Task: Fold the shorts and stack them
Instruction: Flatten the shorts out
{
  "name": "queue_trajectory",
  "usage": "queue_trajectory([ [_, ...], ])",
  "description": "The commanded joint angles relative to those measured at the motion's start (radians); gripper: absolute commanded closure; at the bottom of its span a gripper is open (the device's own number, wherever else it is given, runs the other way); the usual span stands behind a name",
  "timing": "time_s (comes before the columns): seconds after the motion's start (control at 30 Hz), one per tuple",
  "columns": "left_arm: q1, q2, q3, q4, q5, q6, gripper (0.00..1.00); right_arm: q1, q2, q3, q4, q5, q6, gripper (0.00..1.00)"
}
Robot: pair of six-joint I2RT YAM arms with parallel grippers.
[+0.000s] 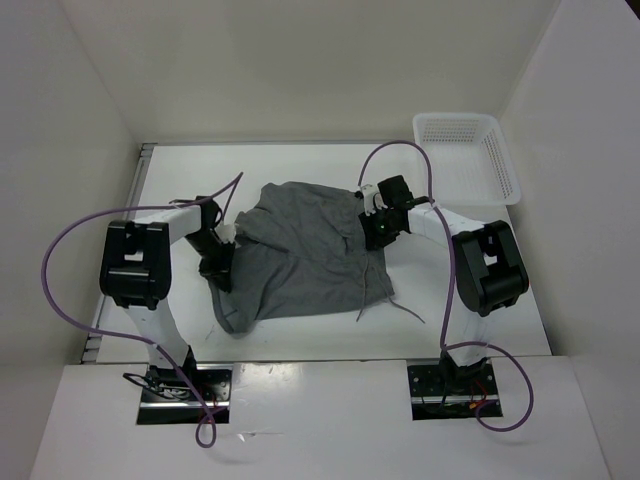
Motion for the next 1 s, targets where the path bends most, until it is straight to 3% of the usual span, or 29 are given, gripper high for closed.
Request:
queue_trajectory([
  [0.0, 0.004, 0.027, 0.015, 0.004, 0.05, 0.004, 0.91, -0.005, -0.042, 0.002, 0.019, -0.001, -0.005, 0.8],
  [0.1, 0.004, -0.002, 0.015, 0.004, 0.04, 0.004, 1.0, -0.005, -0.051, -0.007, 0.019, 0.008, -0.014, 0.92],
  [0.17, 0.004, -0.031, 0.042, 0.004, 0.01, 0.004, 1.0, -0.005, -0.062, -0.007, 0.019, 0.008, -0.014, 0.99],
  [0.37, 0.004, -0.186, 0.159, -0.008, -0.131, 0.004, 1.0, -0.005, -0.113, 0.052, -0.01, 0.038, -0.077, 0.99],
  [0.57, 0.004, -0.208, 0.17, -0.032, -0.197, 0.004, 1.0, -0.023, -0.143, 0.053, -0.043, 0.028, -0.119, 0.99],
  [0.7, 0.018, -0.208, 0.236, 0.006, -0.274, 0.004, 1.0, -0.057, -0.143, 0.154, -0.064, -0.015, -0.119, 0.99],
  [0.87, 0.081, -0.208, 0.384, 0.049, -0.283, 0.004, 1.0, -0.178, -0.097, 0.331, -0.075, -0.148, 0.041, 0.99],
  [0.97, 0.092, -0.185, 0.397, 0.076, -0.26, 0.004, 1.0, -0.189, -0.056, 0.343, -0.043, -0.168, 0.073, 0.99],
])
